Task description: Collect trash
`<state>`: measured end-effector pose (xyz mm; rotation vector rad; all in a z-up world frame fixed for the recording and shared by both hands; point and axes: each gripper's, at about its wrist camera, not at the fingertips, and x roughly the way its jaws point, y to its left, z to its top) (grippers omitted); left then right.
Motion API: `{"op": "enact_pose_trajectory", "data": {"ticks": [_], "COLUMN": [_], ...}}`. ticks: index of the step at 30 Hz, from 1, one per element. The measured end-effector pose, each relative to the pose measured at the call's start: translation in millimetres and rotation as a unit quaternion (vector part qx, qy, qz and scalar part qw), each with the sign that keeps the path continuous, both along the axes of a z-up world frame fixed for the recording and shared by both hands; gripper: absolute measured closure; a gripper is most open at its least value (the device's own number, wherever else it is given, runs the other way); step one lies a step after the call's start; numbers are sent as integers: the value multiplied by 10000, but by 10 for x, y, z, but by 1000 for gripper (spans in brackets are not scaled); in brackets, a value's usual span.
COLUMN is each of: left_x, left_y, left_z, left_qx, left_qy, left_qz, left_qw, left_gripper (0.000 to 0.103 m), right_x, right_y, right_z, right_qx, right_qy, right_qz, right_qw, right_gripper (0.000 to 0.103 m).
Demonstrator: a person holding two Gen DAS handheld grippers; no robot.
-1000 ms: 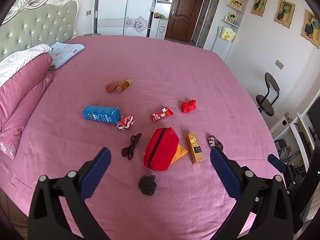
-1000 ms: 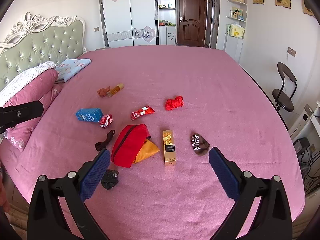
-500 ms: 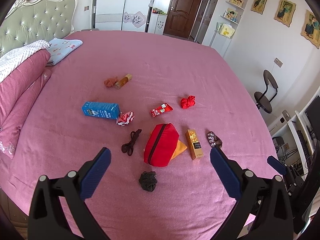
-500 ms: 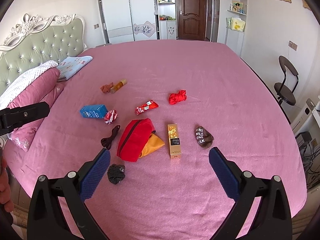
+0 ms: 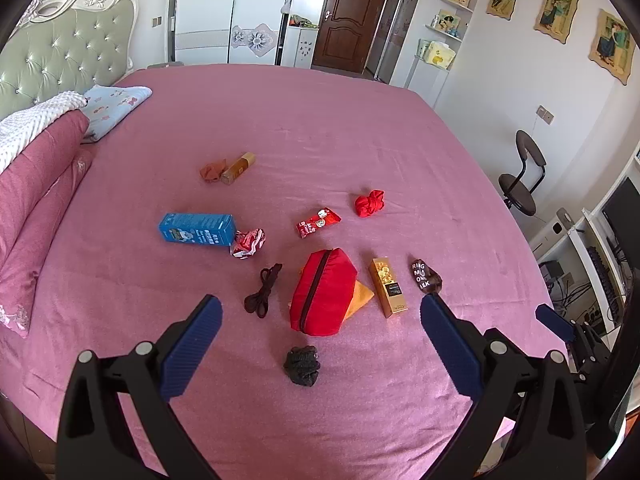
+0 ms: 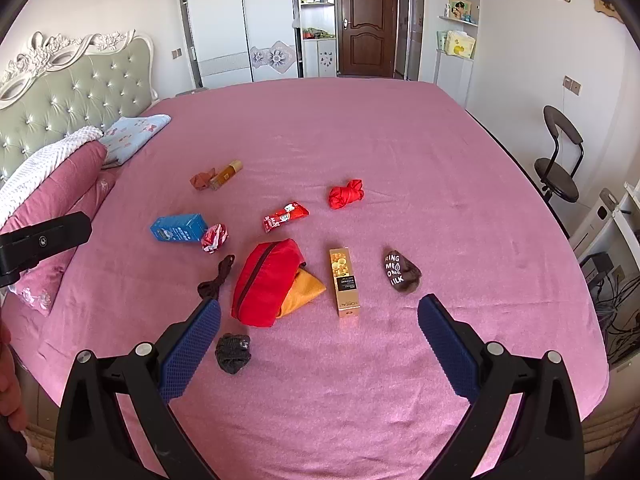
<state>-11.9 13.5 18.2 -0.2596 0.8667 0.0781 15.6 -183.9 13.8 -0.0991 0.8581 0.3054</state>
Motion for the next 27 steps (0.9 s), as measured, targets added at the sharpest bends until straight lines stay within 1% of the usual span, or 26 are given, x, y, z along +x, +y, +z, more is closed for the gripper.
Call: {"op": "enact_pose_trajectory", "data": {"ticks": [8, 20, 23, 27], "left_x": [4, -35, -31, -30], "left_y": [66, 156, 165, 178], "left_z": [-28, -27, -40, -54], "left_qx": [-98, -96, -74, -142], "left_qy": [45, 28, 58, 102], "left_qz": [-72, -278, -277, -208], "left_qw": [9999, 9996, 9996, 9996], "left_gripper": [4, 4, 4, 4], "right_x": [-33, -71, -73, -49], "right_y": [84, 168, 176, 176], "right_z": [9, 34, 27, 19], "right_qx": [-34, -4, 2, 63], "right_qy": [56, 40, 12, 56], "right_qz": [-13, -155, -175, -151], "right_qw": [10000, 9999, 9998, 9999], "right_gripper": [8, 8, 8, 8]}}
